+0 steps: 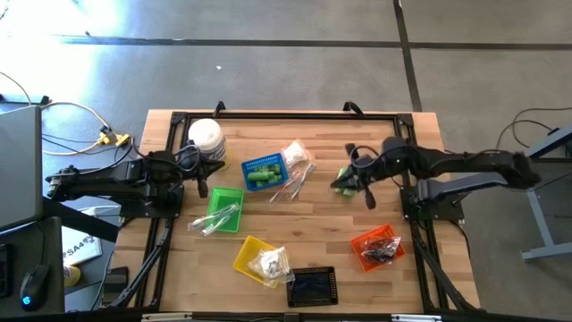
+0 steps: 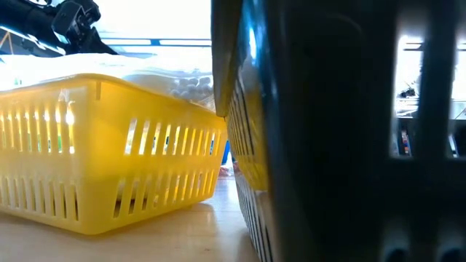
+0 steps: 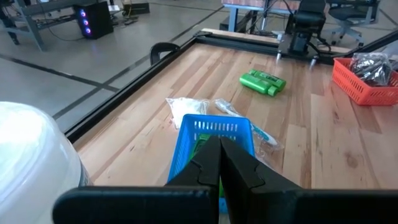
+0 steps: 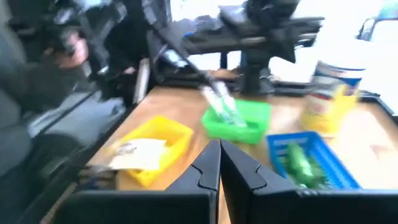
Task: Pick & Place Travel size toiletries
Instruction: Put the red toothbrush into the green bin
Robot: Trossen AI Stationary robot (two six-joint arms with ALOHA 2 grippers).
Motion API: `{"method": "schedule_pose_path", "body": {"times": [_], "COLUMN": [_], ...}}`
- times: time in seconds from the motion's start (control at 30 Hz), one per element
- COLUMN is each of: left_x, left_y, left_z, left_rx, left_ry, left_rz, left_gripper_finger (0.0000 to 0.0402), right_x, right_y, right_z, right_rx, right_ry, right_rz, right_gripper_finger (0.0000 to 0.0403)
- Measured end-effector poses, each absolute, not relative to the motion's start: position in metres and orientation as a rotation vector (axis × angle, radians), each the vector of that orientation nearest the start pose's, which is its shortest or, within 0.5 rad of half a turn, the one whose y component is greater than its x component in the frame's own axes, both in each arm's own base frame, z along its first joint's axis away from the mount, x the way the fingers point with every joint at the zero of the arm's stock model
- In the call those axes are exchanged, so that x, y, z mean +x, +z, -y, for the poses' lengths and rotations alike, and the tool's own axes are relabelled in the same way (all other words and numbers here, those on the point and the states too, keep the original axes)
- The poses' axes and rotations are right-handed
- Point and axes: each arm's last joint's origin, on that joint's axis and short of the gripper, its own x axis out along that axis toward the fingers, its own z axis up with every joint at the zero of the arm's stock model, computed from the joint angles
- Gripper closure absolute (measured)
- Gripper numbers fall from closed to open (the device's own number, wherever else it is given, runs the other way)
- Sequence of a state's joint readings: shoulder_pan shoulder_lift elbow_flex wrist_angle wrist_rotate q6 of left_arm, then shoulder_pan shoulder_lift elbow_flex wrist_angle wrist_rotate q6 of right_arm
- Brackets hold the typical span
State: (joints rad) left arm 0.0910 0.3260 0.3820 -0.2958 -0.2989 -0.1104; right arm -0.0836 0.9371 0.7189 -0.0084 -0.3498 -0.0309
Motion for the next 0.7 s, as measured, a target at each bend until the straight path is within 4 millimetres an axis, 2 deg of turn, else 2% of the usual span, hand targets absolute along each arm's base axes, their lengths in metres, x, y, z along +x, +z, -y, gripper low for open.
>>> {"method": "schedule_pose_path", "body": {"times": [0.2,0.47,0.6,0.7], "left_x": [0.105,0.116,0.145,0.181], "left_y": [0.239,0.242,0.244,0.248], "left_z": [-0.018,-0.019,-0.021,-0.024], "left_rx": [-0.083,-0.169,-0.184,-0.172], "left_ry": [0.401,0.411,0.402,0.389], "left_rz": [-0.225,-0.195,-0.329,-0.456], "left_gripper_finger": [0.0401,0.0401,0.0401,0.0401], "right_x": [0.194,0.19,0.189,0.189], "right_y": [0.271,0.253,0.247,0.241], "right_z": [0.03,0.033,0.03,0.027], "right_rx": [0.063,0.058,0.051,0.036], "right_ry": [0.229,0.231,0.245,0.248], "right_rz": [-0.118,-0.085,-0.098,-0.11], "right_gripper_finger": [0.04,0.04,0.04,0.04]}}
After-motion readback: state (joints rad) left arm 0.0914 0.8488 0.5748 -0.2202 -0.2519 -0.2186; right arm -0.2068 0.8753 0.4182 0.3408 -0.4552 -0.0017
